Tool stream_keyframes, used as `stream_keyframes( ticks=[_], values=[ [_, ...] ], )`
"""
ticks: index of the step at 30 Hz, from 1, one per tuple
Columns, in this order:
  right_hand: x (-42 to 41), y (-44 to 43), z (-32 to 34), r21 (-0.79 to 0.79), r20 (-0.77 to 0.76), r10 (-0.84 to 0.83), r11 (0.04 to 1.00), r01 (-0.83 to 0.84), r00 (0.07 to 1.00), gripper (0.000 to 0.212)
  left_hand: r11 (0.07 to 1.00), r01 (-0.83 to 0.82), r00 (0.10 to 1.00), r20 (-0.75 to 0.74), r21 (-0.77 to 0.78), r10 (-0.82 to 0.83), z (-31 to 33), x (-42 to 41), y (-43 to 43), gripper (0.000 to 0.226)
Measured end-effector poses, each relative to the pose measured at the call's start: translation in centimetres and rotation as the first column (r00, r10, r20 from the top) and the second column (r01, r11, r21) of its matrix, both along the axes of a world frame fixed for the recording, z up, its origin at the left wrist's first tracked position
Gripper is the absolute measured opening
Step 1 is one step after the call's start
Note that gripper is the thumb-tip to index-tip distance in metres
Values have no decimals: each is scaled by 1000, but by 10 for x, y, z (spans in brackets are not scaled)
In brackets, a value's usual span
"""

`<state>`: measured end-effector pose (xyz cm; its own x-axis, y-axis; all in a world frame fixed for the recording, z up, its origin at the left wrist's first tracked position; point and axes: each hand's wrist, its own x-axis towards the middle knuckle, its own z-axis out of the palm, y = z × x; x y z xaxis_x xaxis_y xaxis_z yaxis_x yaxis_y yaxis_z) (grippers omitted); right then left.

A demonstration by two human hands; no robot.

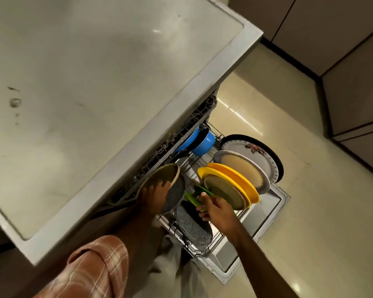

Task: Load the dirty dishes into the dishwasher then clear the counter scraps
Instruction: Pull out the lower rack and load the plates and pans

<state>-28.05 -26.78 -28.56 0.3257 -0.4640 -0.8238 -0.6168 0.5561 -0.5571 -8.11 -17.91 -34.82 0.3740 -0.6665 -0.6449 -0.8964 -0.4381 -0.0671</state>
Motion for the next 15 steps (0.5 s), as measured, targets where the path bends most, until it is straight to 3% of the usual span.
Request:
stream_keyframes(
  ticks=[10,15],
  values=[
    [6,-9,-10,28,-4,31,999,-31,1000,38,993,-45,997,59,106,39,-46,17,-10,34],
    [1,-5,4,-14,-18,69,998,-69,997,36,995,-84,996,34,51,83,-34,10,1,29]
  ],
)
